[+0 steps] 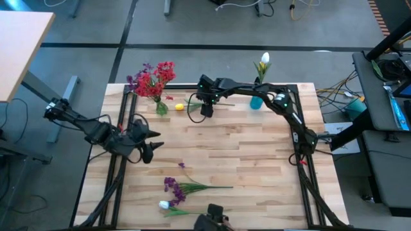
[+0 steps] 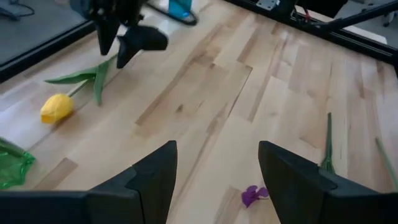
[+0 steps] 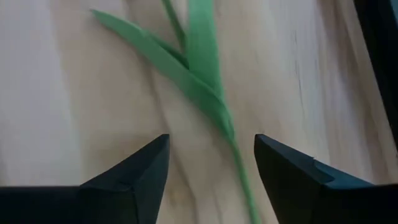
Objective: Sort flowers into vase by color
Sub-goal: Put the yellow tulip into the blue vase
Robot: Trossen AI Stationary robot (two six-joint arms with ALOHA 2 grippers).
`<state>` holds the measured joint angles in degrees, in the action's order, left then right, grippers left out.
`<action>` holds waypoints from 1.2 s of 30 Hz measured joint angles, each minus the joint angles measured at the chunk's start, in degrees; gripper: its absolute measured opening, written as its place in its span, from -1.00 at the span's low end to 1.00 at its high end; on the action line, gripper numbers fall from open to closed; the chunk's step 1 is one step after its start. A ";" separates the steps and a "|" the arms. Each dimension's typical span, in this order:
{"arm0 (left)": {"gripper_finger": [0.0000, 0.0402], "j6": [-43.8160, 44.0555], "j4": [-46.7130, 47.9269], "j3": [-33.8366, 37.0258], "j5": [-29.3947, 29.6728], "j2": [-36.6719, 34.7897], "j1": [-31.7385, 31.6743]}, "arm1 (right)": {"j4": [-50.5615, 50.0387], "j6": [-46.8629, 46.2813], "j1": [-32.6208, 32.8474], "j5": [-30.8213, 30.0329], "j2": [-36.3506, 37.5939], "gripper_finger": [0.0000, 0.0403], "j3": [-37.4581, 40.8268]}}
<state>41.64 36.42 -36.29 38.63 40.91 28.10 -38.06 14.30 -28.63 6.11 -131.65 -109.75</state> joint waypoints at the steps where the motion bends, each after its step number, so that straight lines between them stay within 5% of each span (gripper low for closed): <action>1: 0.04 -0.71 -0.59 -0.01 0.01 0.43 0.00 | -0.68 0.03 -0.05 -0.13 -1.19 0.08 -1.60; 9: 0.04 -2.42 -2.42 -0.17 1.54 3.00 0.00 | -5.37 -0.01 -0.29 0.23 -5.23 -0.21 -8.18; 18: 0.04 -8.53 -8.84 0.33 3.54 6.05 0.00 | -8.99 0.51 -0.28 1.14 -5.07 -0.91 -8.14; 30: 0.04 -27.20 -29.38 0.97 0.85 12.96 -0.09 | -15.81 -0.80 1.33 5.99 3.13 -0.95 -5.36; 36: -0.04 -37.83 -47.79 5.96 -3.70 16.31 -0.30 | -1.49 -4.00 5.74 6.04 18.97 -0.96 11.75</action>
<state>3.81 -11.37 -30.34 34.93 57.23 27.79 -39.55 10.30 -22.88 12.15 -112.68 -98.00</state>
